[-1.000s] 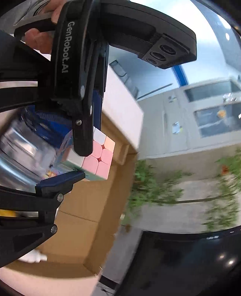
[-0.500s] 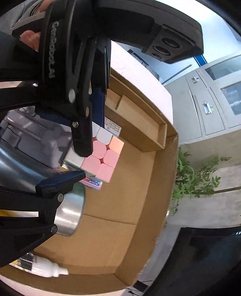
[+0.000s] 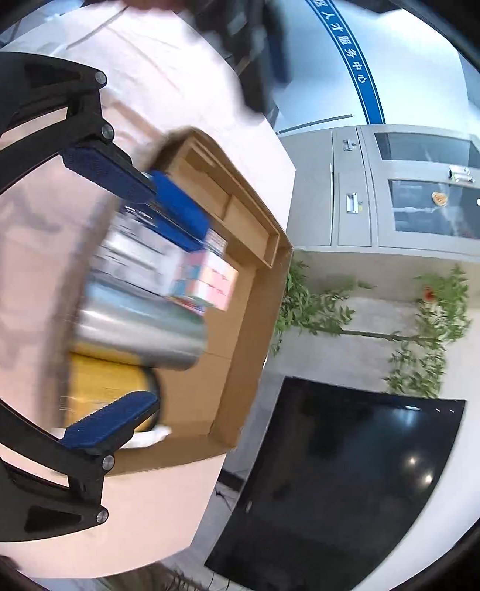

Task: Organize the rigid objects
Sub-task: 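Grasp the white handheld fan on the table with the left tool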

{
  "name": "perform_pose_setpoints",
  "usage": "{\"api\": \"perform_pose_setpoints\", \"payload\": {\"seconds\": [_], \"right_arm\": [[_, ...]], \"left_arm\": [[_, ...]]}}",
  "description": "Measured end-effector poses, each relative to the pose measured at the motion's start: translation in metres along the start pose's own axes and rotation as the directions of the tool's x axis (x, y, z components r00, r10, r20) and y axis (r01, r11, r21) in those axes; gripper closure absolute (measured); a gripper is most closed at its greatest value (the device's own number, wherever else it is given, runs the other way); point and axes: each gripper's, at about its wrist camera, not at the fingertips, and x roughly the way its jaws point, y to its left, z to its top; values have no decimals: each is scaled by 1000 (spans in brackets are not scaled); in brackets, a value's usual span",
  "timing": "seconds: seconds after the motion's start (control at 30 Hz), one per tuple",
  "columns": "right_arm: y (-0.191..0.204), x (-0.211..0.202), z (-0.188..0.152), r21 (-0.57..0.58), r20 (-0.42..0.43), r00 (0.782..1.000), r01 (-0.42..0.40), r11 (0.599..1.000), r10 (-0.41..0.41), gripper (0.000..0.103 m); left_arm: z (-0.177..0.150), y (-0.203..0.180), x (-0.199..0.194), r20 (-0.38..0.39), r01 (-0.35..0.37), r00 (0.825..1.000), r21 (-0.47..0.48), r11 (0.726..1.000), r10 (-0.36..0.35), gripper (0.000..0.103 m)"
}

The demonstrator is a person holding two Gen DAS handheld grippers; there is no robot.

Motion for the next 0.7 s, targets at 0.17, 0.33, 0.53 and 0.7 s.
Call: {"api": "perform_pose_setpoints", "payload": {"seconds": [0.17, 0.33, 0.53, 0.7], "right_arm": [[37, -32, -56, 11, -43, 996, -75, 997, 76, 0], [67, -52, -96, -16, -115, 977, -182, 983, 179, 1], [77, -69, -125, -39, -149, 969, -207, 978, 199, 2], [66, -74, -143, 4, -175, 950, -260, 965, 257, 5]], "left_arm": [[-65, 31, -25, -143, -19, 990, -126, 992, 1, 12], [-141, 46, 33, -311, 92, 928, -345, 934, -206, 15], [-163, 35, 87, -386, 134, 865, -438, 889, -321, 50], [-158, -11, 89, -414, 142, 832, -484, 863, -369, 53]]}}
